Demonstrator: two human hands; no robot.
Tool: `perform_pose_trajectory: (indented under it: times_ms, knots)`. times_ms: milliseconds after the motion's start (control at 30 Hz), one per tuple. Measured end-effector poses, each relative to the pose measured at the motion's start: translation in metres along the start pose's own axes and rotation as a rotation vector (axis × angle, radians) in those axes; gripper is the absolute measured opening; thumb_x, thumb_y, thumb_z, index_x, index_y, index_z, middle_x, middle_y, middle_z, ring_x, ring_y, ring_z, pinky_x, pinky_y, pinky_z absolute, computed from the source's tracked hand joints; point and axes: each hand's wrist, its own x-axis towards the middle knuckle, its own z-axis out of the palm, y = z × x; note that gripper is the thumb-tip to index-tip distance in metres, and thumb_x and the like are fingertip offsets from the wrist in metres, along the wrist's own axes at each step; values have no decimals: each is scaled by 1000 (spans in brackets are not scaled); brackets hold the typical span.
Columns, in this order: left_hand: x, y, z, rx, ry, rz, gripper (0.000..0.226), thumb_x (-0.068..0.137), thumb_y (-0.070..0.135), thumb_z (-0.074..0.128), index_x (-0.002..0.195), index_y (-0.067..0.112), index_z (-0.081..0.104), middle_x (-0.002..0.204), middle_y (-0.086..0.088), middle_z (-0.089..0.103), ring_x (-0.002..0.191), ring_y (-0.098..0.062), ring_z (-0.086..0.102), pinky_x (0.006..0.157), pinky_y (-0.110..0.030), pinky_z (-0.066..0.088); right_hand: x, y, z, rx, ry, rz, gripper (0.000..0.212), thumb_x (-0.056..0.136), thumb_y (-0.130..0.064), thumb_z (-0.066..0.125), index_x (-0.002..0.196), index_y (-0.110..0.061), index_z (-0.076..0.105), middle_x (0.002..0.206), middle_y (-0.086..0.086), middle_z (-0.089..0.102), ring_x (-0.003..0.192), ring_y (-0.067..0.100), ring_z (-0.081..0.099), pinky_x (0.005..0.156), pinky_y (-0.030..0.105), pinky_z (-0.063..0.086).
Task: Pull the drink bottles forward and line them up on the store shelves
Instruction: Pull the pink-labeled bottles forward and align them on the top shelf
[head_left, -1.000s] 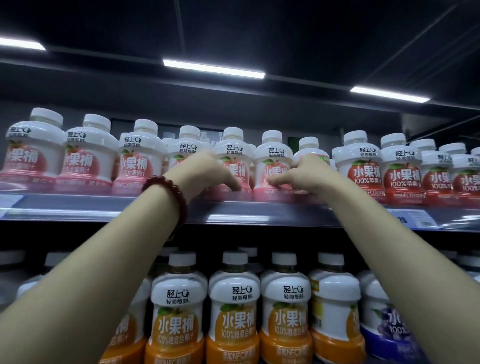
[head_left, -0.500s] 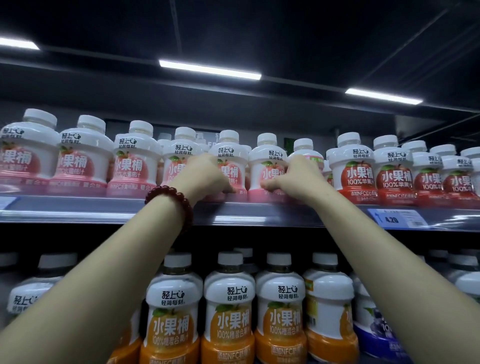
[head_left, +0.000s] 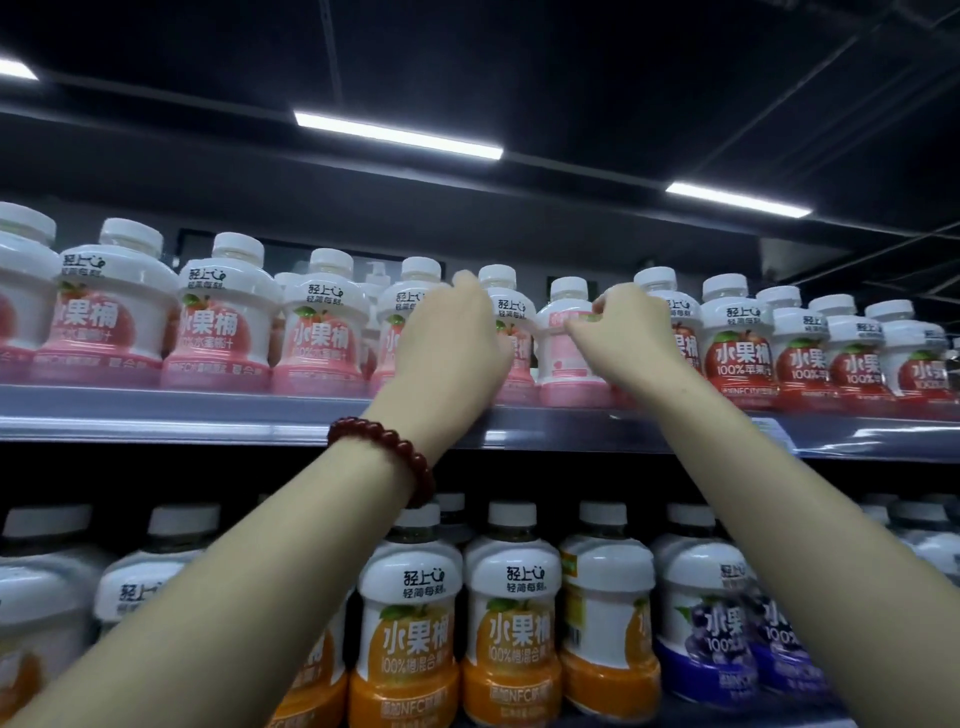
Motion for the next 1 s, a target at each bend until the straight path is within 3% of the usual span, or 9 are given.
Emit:
perform_pose_trajectory:
  times_ms: [133,267,333,433,533,600,800,900,1000]
  knots:
    - [4,28,22,-109,-23,54,8,84,12,53,87,11,47,92,-12,58,94,-35,56,65,-31,32,5,17,-10,-82,-36,38,29,85,-19,58,63,-10,42,74,10,50,81,28,48,50,29,26]
    - [5,32,43,-118,-70,72,10,79,11,55,74,12,46,88,-14,61,79,-31,52,65,-31,36,4,16,-3,-47,-76,31,15,85,-19,60,87,-7,51,87,9,52,82,25,46,52,30,28]
    - [4,28,46,-123,-39,82,1,78,9,55,77,9,55,87,-14,63,84,-33,56,66,-32,38,5,15,6,-34,-99,37,19,86,-18,58,98,-4,55,90,11,52,81,25,45,59,28,32]
    - [3,20,43,-151,-2,81,14,79,9,55,87,6,66,88,-12,64,91,-31,57,70,-30,40,12,14,24,-37,-37,57,28,84,-22,58,104,-2,58,103,16,62,81,30,49,66,28,34]
    - [1,12,38,-155,-36,69,13,75,7,58,79,5,70,76,-9,62,85,-31,59,64,-27,37,19,10,42,-169,-16,83,52,82,-33,68,121,-1,53,120,13,58,104,30,60,69,27,36]
    - [1,7,36,-141,-74,46,15,74,10,58,79,5,72,76,-12,69,81,-31,63,65,-31,47,24,9,49,-261,-10,143,73,79,-41,72,131,2,44,127,12,54,113,26,60,67,30,37]
    - [1,-2,29,-114,-136,8,18,75,12,58,80,4,74,79,-16,72,83,-32,64,76,-39,53,30,11,33,-264,-48,142,61,75,-22,76,123,1,46,122,11,57,110,29,61,69,30,43]
    - [2,-5,28,-112,-140,-25,18,75,11,58,82,4,72,82,-16,71,83,-32,63,73,-34,53,21,12,31,-274,-47,111,67,80,-26,74,127,5,37,126,15,53,115,32,57,72,32,40]
    - [-4,-3,23,-91,-155,13,21,78,17,57,87,6,72,88,-15,70,87,-31,62,74,-33,52,17,8,39,-291,-72,109,93,76,-41,77,135,11,27,134,17,46,122,29,53,74,30,38]
